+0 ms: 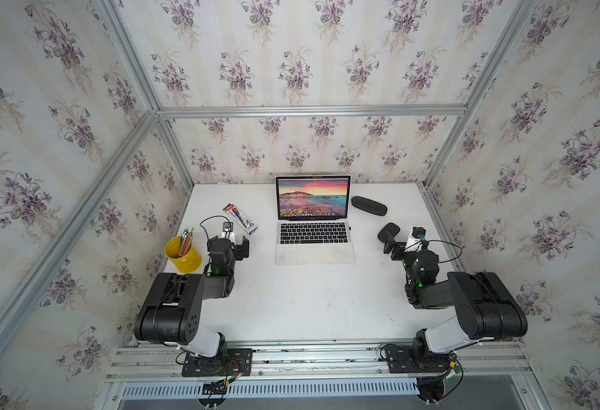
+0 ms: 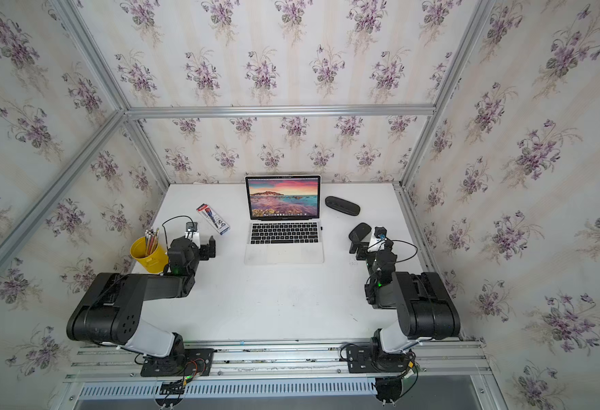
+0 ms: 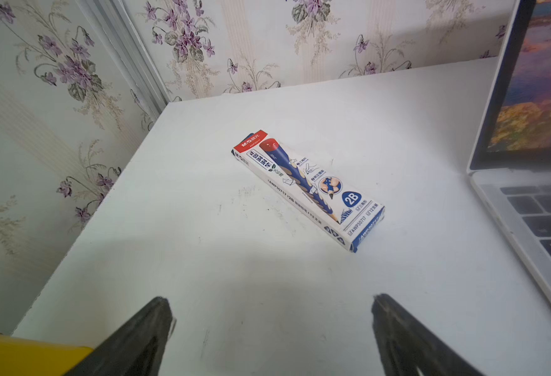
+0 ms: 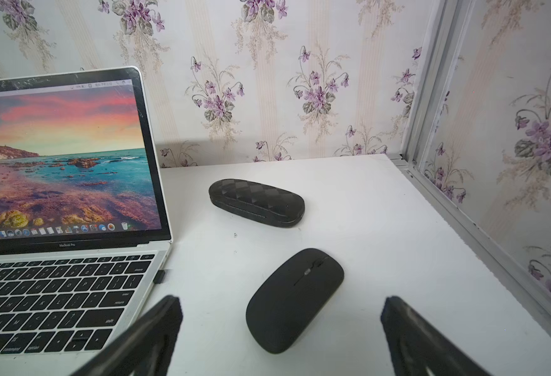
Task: Remove the wireless mouse receiver from the laptop
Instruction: Pick up the mouse from the center of the board.
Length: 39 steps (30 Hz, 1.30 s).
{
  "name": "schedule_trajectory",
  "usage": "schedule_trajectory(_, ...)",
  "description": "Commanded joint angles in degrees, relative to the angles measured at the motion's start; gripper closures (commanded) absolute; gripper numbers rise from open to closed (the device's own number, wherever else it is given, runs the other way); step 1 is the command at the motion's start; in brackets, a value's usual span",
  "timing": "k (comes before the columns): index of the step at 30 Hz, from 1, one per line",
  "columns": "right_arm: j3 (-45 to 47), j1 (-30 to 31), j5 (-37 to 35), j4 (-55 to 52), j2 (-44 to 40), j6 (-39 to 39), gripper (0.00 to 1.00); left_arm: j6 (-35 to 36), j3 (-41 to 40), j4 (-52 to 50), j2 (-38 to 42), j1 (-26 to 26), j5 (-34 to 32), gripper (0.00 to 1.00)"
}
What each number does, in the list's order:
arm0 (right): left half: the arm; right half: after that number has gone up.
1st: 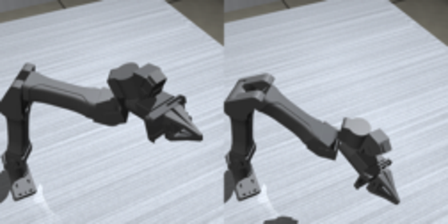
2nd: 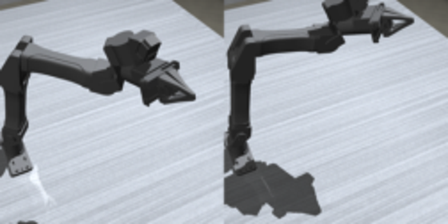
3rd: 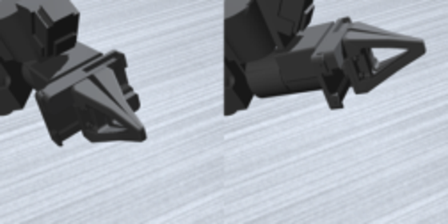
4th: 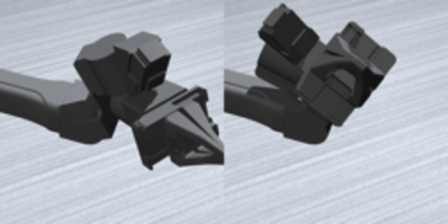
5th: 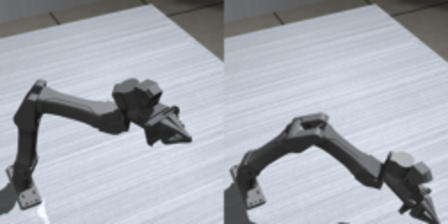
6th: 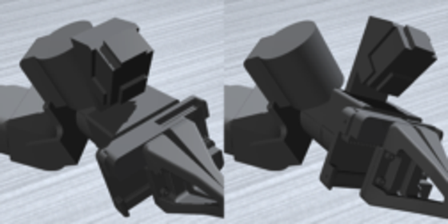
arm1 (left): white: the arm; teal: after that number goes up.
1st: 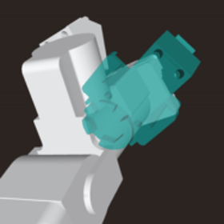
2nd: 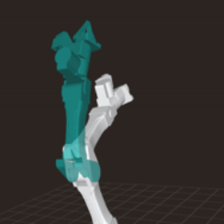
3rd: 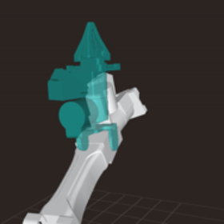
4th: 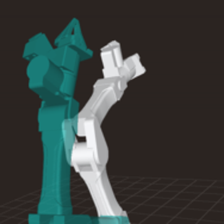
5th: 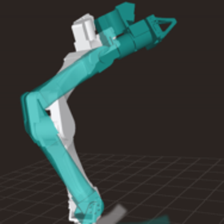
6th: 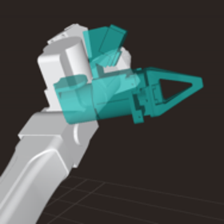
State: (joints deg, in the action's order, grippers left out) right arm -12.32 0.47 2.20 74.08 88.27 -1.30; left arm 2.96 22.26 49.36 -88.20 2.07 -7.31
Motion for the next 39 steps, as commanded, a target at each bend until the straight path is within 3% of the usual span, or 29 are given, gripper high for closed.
schedule_trajectory(1,-0.27,0.06,0.16,-0.04,0.04,0.42,0.00,-0.40,0.32,0.65,0.16,-0.01,0.48,0.01)
schedule_trajectory(27,-0.68,0.14,-0.18,-1.57,-0.74,0.43,0.03,0.03,0.94,0.42,0.82,0.49,-1.25,0.01)
schedule_trajectory(30,-4.23,2.08,-5.60,-13.82,-6.92,0.30,0.04,-1.08,8.45,-20.95,9.30,2.25,-7.77,0.01)
schedule_trajectory(33,-13.91,3.58,-8.95,-33.71,-9.41,-2.79,0.03,-7.93,18.68,-42.85,13.92,2.46,-9.99,0.01)
schedule_trajectory(39,-39.10,7.07,-16.92,-71.98,1.50,-11.38,0.00,-15.21,35.75,-69.73,10.42,2.93,-7.57,0.01)
